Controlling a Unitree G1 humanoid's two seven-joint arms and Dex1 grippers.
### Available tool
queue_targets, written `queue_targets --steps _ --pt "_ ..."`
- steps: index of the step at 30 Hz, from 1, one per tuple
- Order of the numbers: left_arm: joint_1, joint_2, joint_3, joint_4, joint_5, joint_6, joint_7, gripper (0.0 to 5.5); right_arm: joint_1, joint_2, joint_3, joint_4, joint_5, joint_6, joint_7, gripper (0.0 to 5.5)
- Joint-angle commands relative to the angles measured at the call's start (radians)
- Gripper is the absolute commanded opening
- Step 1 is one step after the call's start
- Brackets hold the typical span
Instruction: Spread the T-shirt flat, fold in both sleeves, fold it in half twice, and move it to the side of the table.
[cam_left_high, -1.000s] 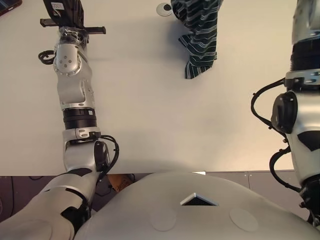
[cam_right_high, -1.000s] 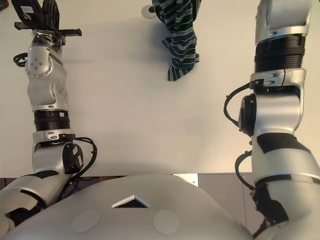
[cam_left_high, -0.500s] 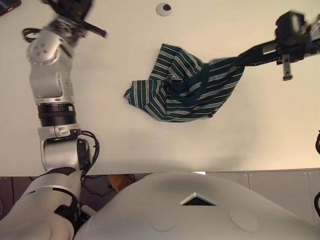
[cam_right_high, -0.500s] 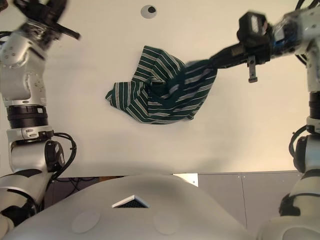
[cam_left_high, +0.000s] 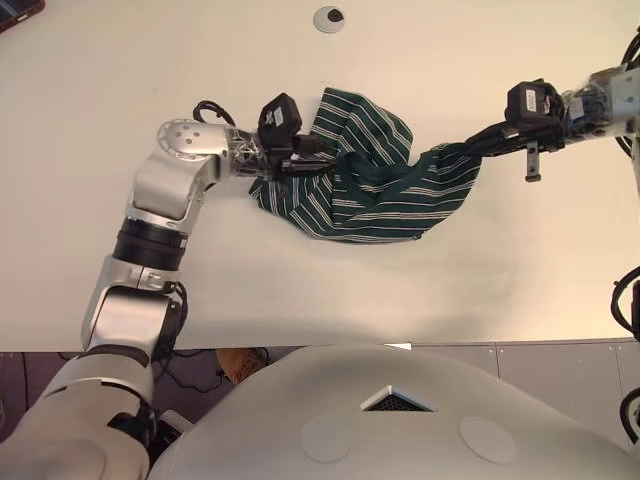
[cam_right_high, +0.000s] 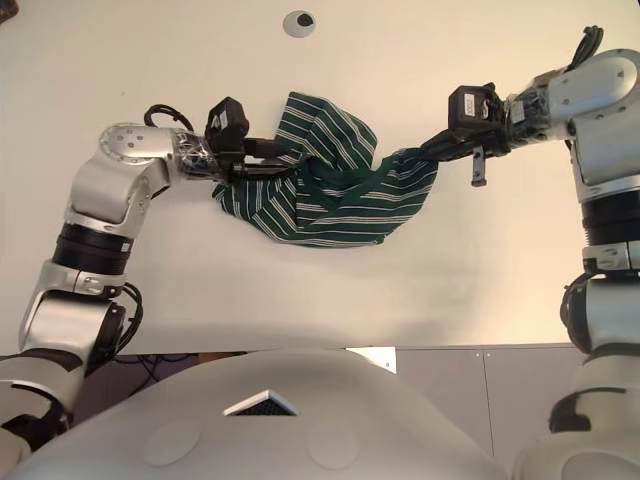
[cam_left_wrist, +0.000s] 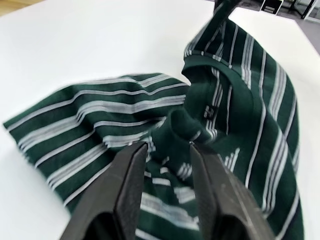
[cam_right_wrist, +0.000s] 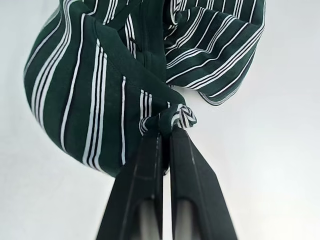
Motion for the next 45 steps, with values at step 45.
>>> queue_targets --steps 45 --pt "-1.121 0.123 0.409 1.13 0.181 -0.508 0.431 0.01 -0.985 0.344 -0.24 1.026 -0.26 -0.357 -1.029 0.0"
